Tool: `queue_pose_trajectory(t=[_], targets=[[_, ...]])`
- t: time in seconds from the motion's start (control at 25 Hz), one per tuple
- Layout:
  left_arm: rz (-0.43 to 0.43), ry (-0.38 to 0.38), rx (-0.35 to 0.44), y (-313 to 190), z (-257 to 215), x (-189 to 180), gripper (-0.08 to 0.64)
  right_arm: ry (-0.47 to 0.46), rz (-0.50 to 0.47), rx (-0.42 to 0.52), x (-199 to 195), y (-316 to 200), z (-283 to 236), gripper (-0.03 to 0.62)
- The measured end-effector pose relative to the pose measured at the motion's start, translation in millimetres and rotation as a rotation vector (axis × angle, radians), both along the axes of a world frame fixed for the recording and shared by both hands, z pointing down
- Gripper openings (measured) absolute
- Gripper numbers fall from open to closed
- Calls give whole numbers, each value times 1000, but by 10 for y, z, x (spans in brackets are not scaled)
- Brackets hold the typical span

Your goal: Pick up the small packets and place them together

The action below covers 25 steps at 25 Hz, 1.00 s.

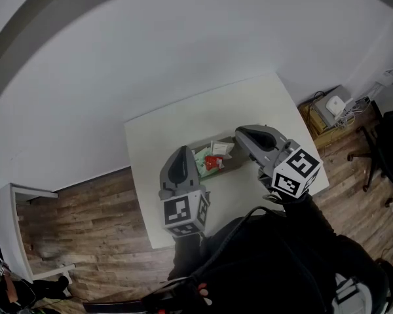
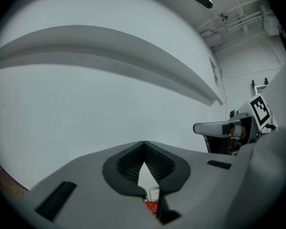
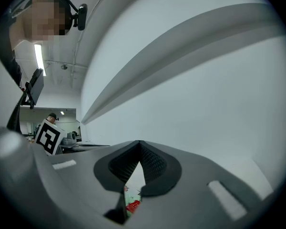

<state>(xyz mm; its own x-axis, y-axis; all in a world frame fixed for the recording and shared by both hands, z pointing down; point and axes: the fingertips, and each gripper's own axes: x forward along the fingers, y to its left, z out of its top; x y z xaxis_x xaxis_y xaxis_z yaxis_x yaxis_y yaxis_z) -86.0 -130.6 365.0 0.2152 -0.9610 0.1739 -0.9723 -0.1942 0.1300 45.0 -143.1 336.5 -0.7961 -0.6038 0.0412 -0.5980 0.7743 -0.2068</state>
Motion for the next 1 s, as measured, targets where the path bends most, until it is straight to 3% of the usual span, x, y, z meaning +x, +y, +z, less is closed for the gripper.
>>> queue_pose_trajectory(t=[0.36,1.0], targets=[[7,6,-36,17,72,8,0,9,-8,-9,-24,7,39,0],[-9,9,-5,13,22,-26,0,-14,-22,-18,-47,22,35,0]])
